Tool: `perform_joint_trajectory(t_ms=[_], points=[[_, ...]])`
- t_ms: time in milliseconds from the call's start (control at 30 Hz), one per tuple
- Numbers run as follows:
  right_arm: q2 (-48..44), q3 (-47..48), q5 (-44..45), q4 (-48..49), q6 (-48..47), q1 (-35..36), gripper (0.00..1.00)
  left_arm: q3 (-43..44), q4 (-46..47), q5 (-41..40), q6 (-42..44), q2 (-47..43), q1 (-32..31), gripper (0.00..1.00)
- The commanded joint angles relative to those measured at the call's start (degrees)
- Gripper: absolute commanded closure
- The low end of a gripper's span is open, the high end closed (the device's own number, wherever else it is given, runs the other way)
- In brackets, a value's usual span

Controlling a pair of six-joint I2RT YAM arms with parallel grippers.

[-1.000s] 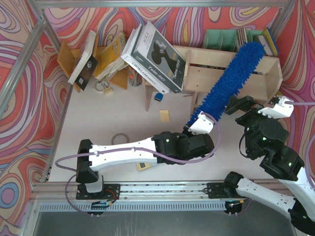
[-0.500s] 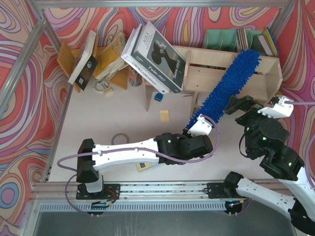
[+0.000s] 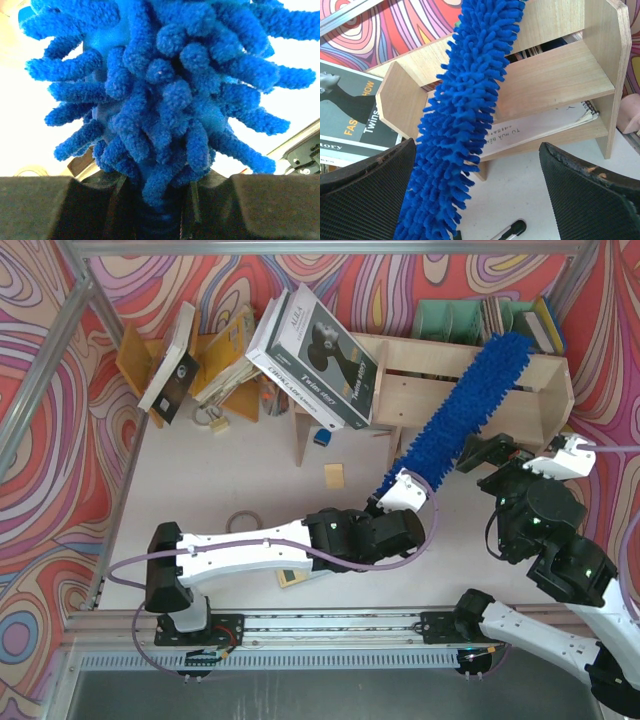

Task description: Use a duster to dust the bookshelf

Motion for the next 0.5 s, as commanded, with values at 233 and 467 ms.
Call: perform_joint_trajectory(t_ms=[233, 467], points=[[0.85, 6.74, -2.15, 2.38, -3.65, -0.01, 0.01, -12.94, 14.27, -1.11, 8.52, -7.39, -3.15, 1.0], [1.95, 9.56, -3.94, 3.64, -5.3, -0.07, 0.01, -17.38, 21.7, 0.48, 15.29, -9.7, -3.8, 1.0]])
